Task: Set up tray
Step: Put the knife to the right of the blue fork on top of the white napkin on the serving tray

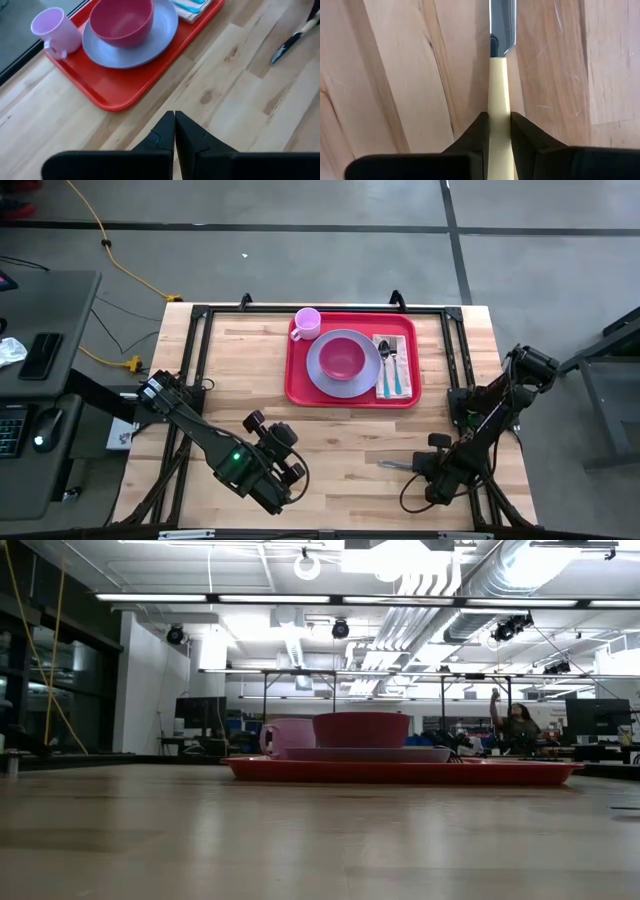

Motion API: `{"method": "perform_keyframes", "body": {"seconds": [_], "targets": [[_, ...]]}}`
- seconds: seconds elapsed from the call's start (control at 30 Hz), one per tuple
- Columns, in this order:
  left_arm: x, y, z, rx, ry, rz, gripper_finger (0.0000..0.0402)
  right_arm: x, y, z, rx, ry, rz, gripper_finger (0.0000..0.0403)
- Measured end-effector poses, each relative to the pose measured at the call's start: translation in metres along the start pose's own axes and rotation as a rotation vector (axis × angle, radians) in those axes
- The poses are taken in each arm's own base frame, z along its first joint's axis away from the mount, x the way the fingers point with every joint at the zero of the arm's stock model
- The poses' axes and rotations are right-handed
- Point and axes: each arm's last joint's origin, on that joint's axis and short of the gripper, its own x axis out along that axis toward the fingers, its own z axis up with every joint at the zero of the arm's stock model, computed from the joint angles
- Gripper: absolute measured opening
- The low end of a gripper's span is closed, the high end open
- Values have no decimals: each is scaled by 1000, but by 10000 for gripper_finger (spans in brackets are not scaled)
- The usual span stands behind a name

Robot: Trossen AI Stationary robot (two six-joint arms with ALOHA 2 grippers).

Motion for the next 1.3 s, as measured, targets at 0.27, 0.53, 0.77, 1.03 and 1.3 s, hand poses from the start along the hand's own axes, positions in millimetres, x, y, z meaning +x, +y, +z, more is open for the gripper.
{"method": "perform_keyframes", "body": {"seconds": [0.27,0.53,0.77,1.03,1.3], "targets": [[-5,2,6,-20,-32,-40,40,0,1,0,30,-1,16,43],[-15,25,21,1,-88,-153,40,0,1,1,37,-16,6,44],[2,50,0,-74,-120,-339,40,0,0,2,63,-30,-5,39],[25,80,-39,-172,-210,-558,40,0,-2,1,148,-30,-23,35],[45,97,-68,-194,-233,-615,40,0,-1,1,258,-20,-17,34]]}}
